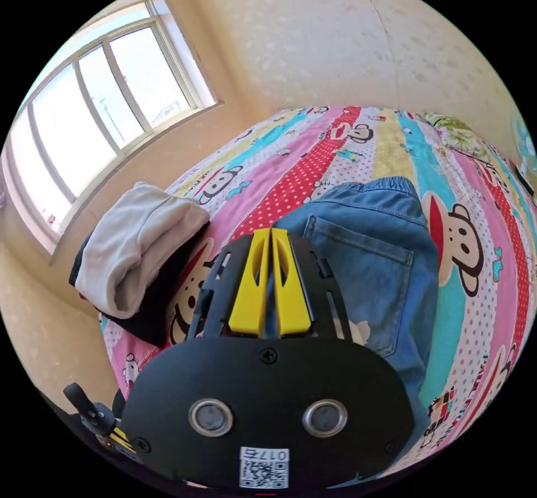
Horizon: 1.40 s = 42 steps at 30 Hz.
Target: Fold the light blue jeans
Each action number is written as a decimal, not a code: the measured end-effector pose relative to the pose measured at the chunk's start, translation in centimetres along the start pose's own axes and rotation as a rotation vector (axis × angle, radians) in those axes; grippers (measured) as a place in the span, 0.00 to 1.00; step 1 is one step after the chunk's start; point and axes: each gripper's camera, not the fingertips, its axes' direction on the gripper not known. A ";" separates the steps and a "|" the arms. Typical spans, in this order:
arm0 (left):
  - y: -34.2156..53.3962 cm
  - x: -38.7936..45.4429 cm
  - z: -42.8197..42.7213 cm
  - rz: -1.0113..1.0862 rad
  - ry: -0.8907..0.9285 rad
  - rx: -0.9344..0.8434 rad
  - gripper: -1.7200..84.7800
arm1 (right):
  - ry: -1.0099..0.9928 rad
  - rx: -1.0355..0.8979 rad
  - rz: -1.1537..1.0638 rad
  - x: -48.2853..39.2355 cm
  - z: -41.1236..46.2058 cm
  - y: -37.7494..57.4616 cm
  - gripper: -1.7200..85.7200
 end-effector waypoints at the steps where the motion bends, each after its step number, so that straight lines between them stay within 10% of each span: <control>1: -0.1 -0.7 -0.2 -0.037 0.018 -0.001 0.02 | 0.038 -0.041 0.003 0.2 0.6 -0.2 0.05; 10: -0.3 -2.1 -3.6 -0.131 0.116 0.180 0.18 | 0.006 -0.016 -0.139 1.4 -11.7 4.5 0.16; 24: 2.4 3.4 2.1 -0.168 0.004 -0.074 0.04 | -0.240 -0.192 0.232 9.5 -27.3 32.8 0.07; 31: 7.5 1.4 0.2 -0.255 0.194 -0.115 0.07 | -0.339 -0.233 0.293 11.7 -30.7 34.3 0.08; 37: 9.4 2.0 -3.9 -0.134 0.207 0.316 0.17 | -0.406 0.074 0.279 14.1 -36.1 31.5 0.16; 42: 8.2 2.5 0.8 -0.119 0.091 0.175 0.18 | -0.367 -0.024 0.266 14.8 -34.4 30.5 0.18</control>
